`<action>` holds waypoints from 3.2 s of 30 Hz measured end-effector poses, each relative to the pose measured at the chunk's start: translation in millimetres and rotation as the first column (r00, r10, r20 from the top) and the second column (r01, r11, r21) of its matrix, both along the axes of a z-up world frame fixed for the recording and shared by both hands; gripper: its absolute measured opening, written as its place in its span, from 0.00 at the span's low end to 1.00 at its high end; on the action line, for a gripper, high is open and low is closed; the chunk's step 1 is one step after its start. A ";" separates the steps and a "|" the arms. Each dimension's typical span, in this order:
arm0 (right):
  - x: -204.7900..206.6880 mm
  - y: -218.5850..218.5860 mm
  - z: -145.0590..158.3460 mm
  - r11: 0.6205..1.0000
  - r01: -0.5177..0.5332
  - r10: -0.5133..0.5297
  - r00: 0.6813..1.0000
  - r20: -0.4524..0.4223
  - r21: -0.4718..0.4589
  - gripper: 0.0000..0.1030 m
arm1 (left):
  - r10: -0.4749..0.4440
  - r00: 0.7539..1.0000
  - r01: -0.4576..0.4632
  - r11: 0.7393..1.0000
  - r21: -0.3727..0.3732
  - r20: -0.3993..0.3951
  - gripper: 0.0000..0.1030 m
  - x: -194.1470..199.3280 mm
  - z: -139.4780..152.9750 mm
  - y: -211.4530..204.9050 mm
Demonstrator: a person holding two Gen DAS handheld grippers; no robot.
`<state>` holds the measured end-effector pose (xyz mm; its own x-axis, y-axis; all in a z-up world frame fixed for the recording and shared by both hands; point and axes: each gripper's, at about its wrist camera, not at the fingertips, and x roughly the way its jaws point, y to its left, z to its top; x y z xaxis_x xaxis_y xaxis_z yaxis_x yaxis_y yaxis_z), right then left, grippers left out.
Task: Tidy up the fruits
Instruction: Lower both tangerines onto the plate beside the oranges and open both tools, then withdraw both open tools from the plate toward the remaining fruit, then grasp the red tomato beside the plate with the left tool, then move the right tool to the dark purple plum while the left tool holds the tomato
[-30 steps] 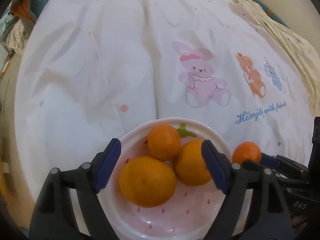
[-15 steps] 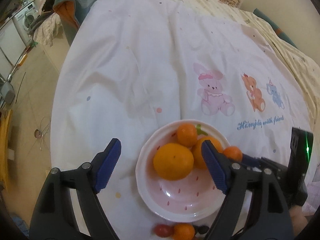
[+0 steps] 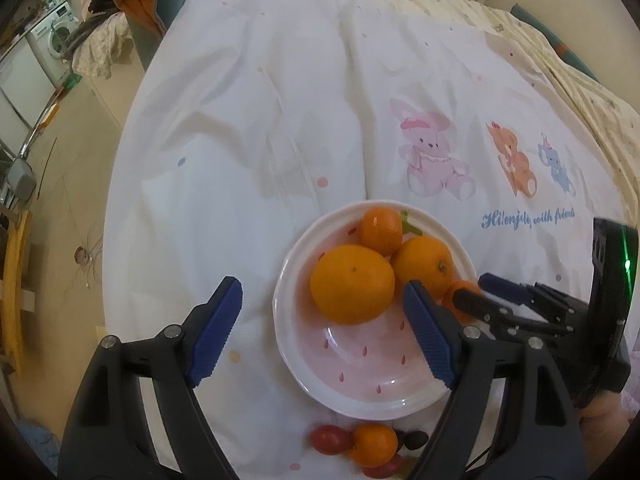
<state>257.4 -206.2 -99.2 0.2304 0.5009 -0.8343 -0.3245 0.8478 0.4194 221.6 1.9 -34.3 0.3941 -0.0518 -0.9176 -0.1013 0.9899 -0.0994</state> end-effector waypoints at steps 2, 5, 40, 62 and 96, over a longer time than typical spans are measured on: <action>0.0 0.3 0.0 1.000 -0.005 0.005 1.000 -0.006 0.016 0.61 | -0.004 1.000 0.004 1.000 -0.001 0.001 0.77 -3.7 0.3 -1.4; -1.9 0.8 0.6 1.000 -0.004 0.004 1.000 0.003 0.008 0.74 | -0.001 1.000 0.001 1.000 -0.005 0.000 0.77 -9.2 2.4 -1.4; -139.9 -81.2 72.4 0.959 0.242 -0.252 0.966 0.053 0.148 0.79 | 0.079 0.993 -0.079 0.997 -0.003 0.092 0.77 -141.9 10.8 9.8; -145.7 -64.1 51.0 0.956 0.266 -0.266 0.964 -0.020 0.126 0.79 | 0.158 0.987 -0.159 0.986 -0.047 -0.009 0.75 -129.9 -23.5 17.1; -131.1 -69.7 25.1 0.943 0.324 -0.315 0.943 -0.110 0.074 0.79 | 0.142 0.978 -0.157 0.983 -0.094 -0.152 0.25 -110.8 -55.6 6.7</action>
<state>126.3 -275.9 -74.1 0.3125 0.4875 -0.8153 0.0028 0.8578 0.5140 110.8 8.6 -89.9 0.2684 -0.1015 -0.9579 -0.2680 0.9473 -0.1754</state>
